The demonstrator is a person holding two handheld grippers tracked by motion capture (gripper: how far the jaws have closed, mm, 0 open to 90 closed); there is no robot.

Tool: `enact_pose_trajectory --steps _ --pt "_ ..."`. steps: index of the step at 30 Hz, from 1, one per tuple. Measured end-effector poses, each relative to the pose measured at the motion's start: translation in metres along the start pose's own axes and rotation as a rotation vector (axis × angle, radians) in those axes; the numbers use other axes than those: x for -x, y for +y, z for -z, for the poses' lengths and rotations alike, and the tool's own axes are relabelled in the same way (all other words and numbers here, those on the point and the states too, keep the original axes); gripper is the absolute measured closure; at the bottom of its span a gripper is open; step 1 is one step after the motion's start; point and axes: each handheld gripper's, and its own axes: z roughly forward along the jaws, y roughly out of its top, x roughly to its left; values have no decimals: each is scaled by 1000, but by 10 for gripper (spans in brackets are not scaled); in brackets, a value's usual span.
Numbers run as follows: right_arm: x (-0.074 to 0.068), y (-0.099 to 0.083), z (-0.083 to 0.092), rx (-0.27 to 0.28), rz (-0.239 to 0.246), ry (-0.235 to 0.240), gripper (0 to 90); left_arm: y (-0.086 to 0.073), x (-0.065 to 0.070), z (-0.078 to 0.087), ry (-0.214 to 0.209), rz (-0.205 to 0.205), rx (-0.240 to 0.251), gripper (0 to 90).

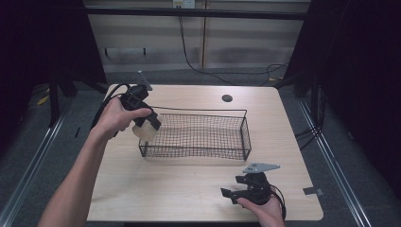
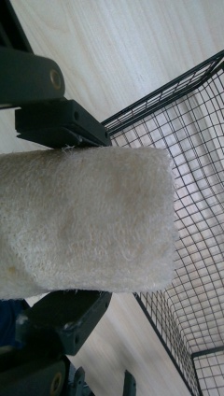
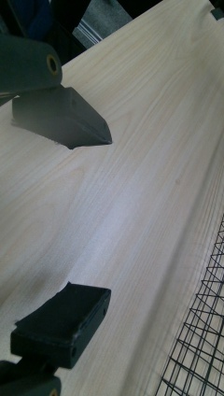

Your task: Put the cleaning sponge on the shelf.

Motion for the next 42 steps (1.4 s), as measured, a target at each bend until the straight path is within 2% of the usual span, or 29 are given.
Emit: enact_pose_trajectory --steps 5,11,16,19,24,31,33,34,42 --pt "0 0 0 -1 -4 0 214 4 0 -8 7 16 16 280" --pt "0 0 0 -1 -4 1 214 7 0 -19 49 36 -5 280" --pt "-1 0 0 -2 -2 3 214 8 0 -29 58 64 -20 279" --pt "-1 0 0 -5 -3 5 214 9 -1 -34 83 64 -22 279" --pt "-1 0 0 -6 -2 8 214 11 -3 -40 84 108 -21 279" --pt "-2 -1 0 -12 -5 11 214 14 -1 -52 121 138 -42 279" --pt "-2 0 0 -13 -6 11 214 15 0 -56 126 157 -25 279" --pt "-2 -1 0 -13 -5 12 214 16 0 -56 123 158 -34 279" --pt "-3 0 -2 -21 3 19 214 19 1 -71 184 190 -52 279"
